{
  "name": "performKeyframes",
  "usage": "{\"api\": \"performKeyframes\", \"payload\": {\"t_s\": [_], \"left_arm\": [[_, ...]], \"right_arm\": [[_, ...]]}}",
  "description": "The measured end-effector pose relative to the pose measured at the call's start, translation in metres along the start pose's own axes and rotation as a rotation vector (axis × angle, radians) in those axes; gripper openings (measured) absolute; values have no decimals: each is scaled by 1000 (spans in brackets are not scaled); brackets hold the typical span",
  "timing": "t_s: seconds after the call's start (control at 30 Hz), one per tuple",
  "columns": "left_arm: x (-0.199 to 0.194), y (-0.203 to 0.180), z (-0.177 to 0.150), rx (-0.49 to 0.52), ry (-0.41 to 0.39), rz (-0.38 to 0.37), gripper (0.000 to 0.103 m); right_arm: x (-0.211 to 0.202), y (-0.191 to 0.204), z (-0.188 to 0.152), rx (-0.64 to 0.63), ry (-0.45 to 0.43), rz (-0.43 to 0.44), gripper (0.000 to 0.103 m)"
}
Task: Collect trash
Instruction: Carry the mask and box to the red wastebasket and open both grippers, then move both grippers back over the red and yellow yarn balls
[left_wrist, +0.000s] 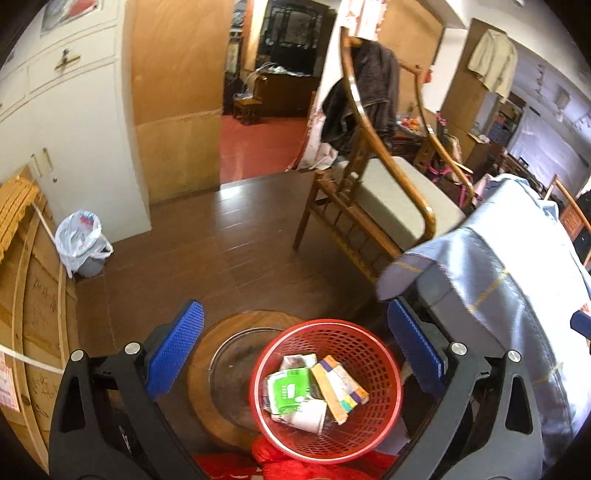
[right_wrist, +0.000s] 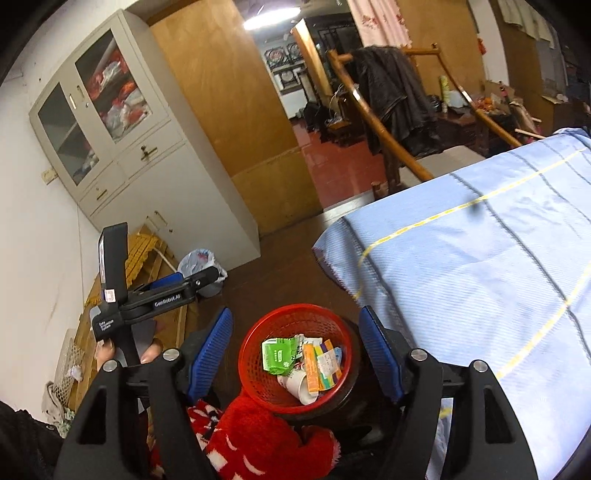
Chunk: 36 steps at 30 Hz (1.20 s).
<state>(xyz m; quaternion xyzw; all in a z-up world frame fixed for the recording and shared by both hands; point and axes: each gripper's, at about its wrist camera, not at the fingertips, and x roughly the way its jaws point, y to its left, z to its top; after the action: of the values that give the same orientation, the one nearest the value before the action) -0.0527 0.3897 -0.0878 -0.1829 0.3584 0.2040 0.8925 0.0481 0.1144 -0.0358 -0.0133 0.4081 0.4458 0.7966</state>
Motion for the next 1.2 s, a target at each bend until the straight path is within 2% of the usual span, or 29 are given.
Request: {"api": "performKeyframes", "payload": {"t_s": [0.33,0.5,0.73,0.97,1.03,1.2], "left_arm": [[-28,-74,-7,137,-28,-85,96],[-39,-128,-19,226,-14,-165,96],[-38,-205,-37,356,31,-233,96],[-31,-298,-50,523,51,-311,96],[-28,-327,-51,570,51,-336,96],[-21,-389,-54,649,57,-385,96]], "right_arm": [[-75,-33,-20,56,-142,-68,78],[-123,-68,-43,116,-224,-123,80],[-178,-122,-79,222,-302,-204,81],[-232,-184,-111,320,-331,-370,82],[-246,-202,-118,342,-335,-425,85],[-274,-250,-133,409,-335,-549,86]]}}
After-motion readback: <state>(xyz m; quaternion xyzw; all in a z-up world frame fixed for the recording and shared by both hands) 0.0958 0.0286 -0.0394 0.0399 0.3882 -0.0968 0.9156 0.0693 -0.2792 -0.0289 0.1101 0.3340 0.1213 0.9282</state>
